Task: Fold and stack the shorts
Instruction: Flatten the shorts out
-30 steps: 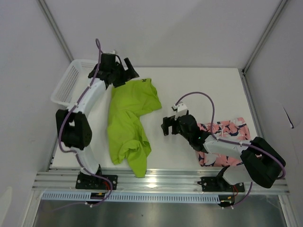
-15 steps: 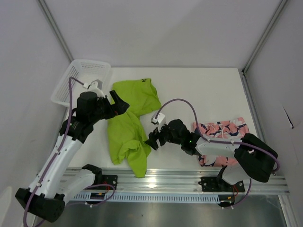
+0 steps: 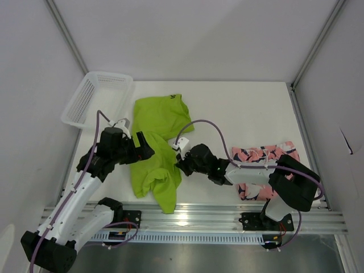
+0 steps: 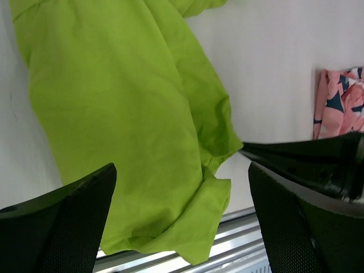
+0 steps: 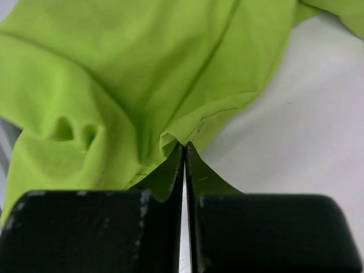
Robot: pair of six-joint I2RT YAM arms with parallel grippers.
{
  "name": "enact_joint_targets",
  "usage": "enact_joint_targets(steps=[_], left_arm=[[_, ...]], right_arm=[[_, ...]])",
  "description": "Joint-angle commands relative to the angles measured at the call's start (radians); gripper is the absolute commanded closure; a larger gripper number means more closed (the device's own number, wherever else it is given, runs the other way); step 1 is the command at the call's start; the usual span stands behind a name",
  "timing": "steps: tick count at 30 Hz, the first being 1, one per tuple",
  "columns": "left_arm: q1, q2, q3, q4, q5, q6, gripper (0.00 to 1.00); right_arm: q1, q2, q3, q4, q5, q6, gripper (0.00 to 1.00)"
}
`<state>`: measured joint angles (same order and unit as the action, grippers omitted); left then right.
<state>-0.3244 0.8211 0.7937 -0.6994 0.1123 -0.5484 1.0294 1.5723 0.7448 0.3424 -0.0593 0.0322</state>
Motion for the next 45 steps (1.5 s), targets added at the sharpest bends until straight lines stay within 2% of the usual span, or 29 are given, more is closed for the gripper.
enact_joint_targets(steps=[1,9,18,22,25,28,29,30,32,34,37,41,45], left_arm=[[-0.011,-0.028,-0.008,-0.003,0.047,0.039,0.01],[-0.129,0.073,-0.034,0.095,0.033,0.004,0.01],[-0.315,0.302,0.025,0.21,-0.059,-0.045,0.01],[-0.409,0.407,0.064,0.187,-0.149,-0.041,0.01],[-0.442,0.429,0.076,0.17,-0.183,-0.045,0.01],[-0.455,0.412,0.065,0.175,-0.195,-0.05,0.01],[-0.455,0.391,0.058,0.172,-0.203,-0.05,0.01],[-0.455,0.38,0.056,0.166,-0.212,-0.051,0.01],[-0.455,0.337,0.059,0.14,-0.247,-0.051,0.01],[-0.453,0.303,0.081,0.112,-0.275,-0.054,0.01],[-0.449,0.254,0.123,0.057,-0.318,-0.053,0.01],[-0.4,0.243,0.171,0.012,-0.309,-0.016,0.01],[-0.341,0.214,0.171,-0.011,-0.293,0.001,0.01]], right_arm=[[-0.035,-0.049,0.001,0.041,0.124,0.05,1.0],[-0.285,-0.225,-0.154,0.115,0.179,0.25,1.0],[-0.339,-0.176,-0.111,0.02,0.263,0.31,1.0],[-0.374,-0.176,-0.102,-0.019,0.348,0.369,1.0],[-0.438,-0.199,-0.128,-0.031,0.409,0.481,1.0],[-0.488,-0.228,-0.173,0.02,0.38,0.531,1.0],[-0.494,-0.23,-0.164,-0.006,0.345,0.52,0.98],[-0.496,-0.225,-0.145,-0.032,0.308,0.491,0.91],[-0.479,-0.221,-0.087,-0.101,0.251,0.41,0.55],[-0.465,-0.257,-0.1,-0.1,0.242,0.373,0.23],[-0.427,-0.349,-0.121,-0.092,0.231,0.309,0.19],[-0.356,-0.461,-0.059,-0.274,0.194,0.27,0.2],[-0.226,-0.506,-0.067,-0.393,0.162,0.215,0.21]])
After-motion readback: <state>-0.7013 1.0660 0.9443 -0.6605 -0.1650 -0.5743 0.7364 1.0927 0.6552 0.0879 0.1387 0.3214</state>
